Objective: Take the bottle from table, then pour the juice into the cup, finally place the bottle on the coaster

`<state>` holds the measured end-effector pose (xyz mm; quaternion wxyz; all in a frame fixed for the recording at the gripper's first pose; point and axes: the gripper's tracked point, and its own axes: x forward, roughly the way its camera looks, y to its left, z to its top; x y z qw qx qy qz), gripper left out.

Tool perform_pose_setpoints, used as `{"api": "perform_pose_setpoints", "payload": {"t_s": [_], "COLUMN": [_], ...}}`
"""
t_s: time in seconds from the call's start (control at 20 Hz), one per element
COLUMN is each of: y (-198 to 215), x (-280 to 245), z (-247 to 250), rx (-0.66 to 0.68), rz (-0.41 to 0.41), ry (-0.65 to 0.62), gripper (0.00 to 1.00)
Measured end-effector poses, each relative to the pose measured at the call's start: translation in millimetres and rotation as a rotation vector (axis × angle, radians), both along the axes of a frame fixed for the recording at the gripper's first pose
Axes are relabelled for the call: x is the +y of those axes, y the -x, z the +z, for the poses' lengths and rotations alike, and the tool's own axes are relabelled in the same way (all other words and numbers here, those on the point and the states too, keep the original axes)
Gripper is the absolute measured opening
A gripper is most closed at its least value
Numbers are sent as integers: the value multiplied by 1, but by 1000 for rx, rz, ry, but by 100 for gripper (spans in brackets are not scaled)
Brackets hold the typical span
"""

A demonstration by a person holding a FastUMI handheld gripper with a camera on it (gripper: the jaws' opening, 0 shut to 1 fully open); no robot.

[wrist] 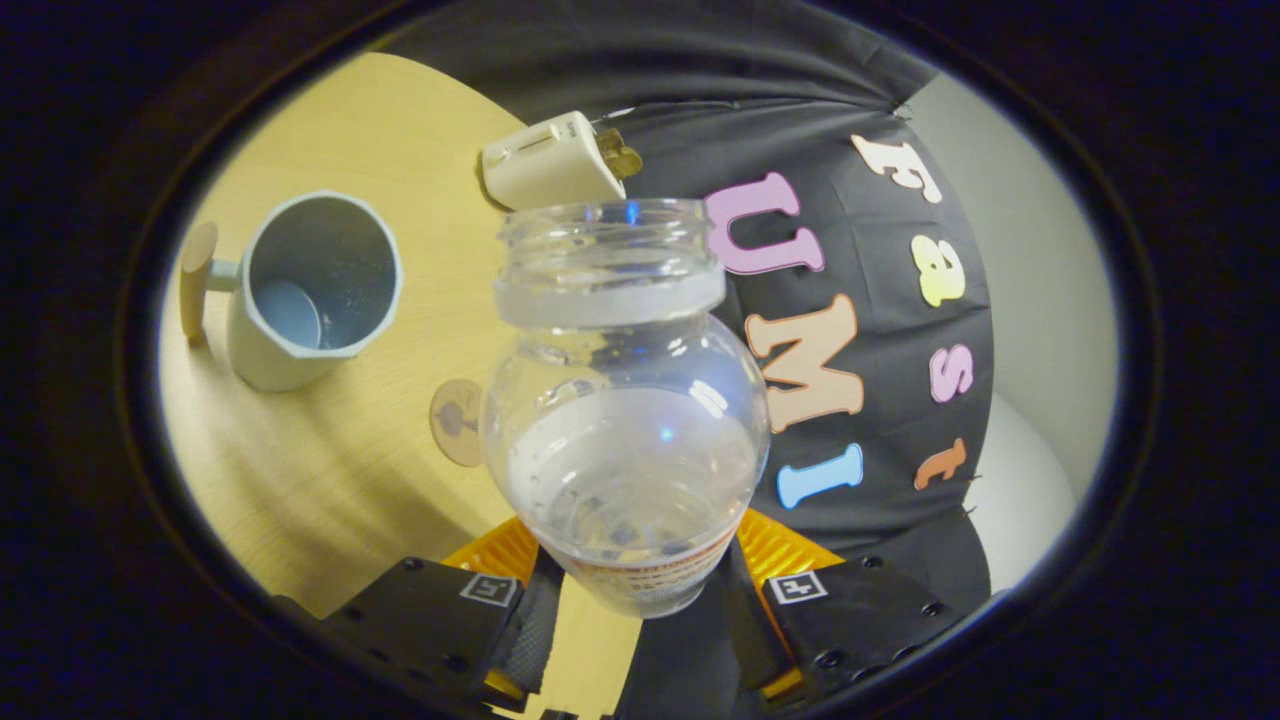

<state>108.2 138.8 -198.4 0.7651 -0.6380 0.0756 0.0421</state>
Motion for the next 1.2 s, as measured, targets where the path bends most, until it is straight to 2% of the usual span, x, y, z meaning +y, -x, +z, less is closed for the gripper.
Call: {"api": "perform_pose_setpoints", "payload": {"t_s": [0.85,1.2], "y": [-5,-6], "x": [23,24], "z": [0,1], "rx": [-63,-70], "rz": [109,117], "ry": [243,292], "gripper": [77,77]}}
